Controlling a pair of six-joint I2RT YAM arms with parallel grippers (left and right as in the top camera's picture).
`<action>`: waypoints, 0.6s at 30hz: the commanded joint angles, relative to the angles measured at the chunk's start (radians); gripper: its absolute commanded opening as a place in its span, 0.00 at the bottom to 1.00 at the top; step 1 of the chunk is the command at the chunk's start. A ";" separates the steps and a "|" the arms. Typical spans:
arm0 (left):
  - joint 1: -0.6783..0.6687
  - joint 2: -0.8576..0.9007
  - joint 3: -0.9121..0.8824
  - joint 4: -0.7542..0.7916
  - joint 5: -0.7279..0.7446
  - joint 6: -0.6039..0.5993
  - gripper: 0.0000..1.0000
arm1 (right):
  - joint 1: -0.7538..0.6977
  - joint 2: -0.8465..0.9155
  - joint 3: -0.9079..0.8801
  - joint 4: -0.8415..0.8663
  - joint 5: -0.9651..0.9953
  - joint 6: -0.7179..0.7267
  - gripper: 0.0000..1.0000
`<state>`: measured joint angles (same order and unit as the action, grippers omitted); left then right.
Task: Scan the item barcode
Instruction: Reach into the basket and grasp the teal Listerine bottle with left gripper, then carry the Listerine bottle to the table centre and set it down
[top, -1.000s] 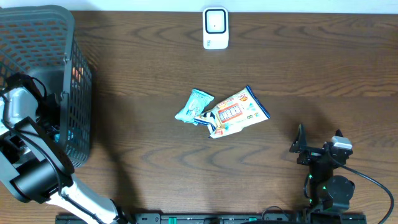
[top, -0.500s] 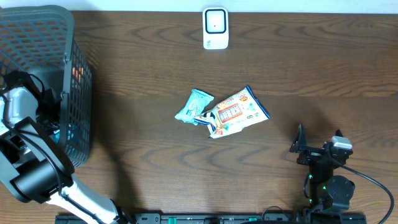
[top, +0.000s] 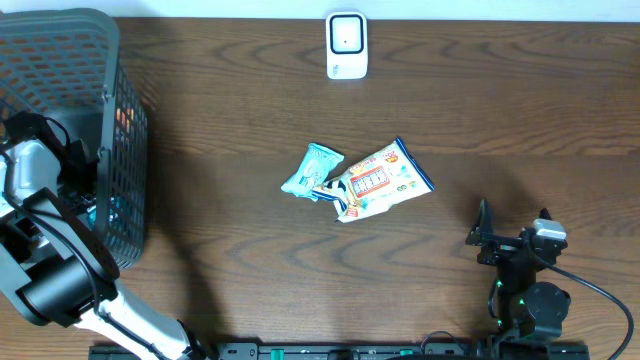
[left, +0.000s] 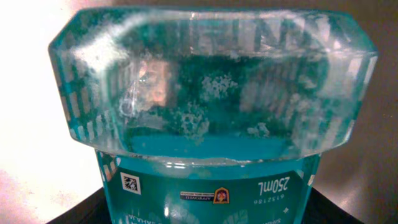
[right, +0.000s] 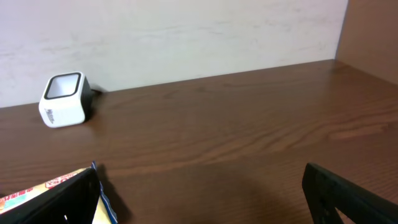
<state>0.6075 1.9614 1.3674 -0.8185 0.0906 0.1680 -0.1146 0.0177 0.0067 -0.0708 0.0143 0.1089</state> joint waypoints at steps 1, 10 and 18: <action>-0.001 -0.027 0.007 -0.011 -0.006 -0.013 0.44 | -0.011 -0.003 -0.001 -0.004 -0.002 -0.013 0.99; -0.001 -0.336 0.060 0.033 -0.006 -0.018 0.44 | -0.011 -0.003 -0.001 -0.004 -0.002 -0.013 0.99; -0.002 -0.666 0.060 0.172 0.014 -0.225 0.44 | -0.011 -0.003 -0.001 -0.004 -0.002 -0.013 0.99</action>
<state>0.6067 1.3956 1.3960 -0.6788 0.0917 0.0723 -0.1146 0.0177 0.0067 -0.0708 0.0143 0.1089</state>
